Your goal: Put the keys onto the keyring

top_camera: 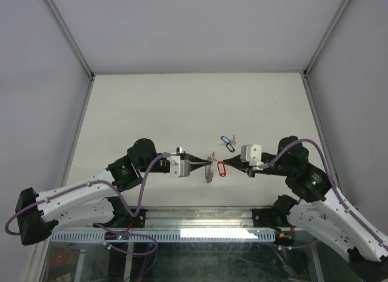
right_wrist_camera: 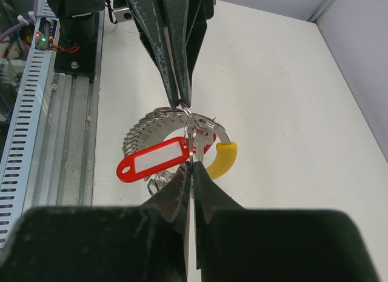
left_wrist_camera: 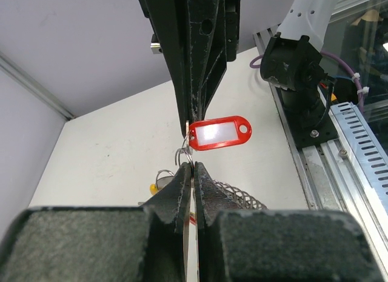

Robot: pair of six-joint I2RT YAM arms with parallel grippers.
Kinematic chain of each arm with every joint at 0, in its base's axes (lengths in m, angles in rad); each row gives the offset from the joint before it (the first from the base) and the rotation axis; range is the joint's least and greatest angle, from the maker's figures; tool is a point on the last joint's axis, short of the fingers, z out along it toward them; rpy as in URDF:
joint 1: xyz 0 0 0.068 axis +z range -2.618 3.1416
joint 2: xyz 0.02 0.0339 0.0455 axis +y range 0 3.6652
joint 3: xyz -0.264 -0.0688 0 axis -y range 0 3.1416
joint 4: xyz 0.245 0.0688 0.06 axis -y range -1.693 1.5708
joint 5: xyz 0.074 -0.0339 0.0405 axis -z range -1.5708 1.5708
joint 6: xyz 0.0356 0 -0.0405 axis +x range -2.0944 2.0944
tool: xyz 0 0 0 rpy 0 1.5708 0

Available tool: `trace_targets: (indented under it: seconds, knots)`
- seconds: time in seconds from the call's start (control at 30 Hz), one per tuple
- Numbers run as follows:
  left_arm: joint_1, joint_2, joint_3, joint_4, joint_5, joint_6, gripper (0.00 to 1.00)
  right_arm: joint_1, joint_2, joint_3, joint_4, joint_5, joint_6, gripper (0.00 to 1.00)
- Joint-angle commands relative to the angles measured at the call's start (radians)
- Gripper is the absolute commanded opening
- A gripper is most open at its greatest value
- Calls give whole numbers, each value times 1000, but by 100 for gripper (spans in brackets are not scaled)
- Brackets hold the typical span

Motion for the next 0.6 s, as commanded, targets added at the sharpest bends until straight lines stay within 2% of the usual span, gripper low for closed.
trace_targets:
  seconds: [0.0, 0.3, 0.57]
  knots:
    - [-8, -40, 0, 50, 60, 31, 0, 0, 8, 7, 67, 36, 49, 1]
    - [-8, -44, -8, 50, 78, 35, 0, 0, 22, -4, 117, 39, 113, 0]
    - [-8, -49, -16, 53, 44, 23, 0, -2, 18, 62, 82, 39, 147, 0]
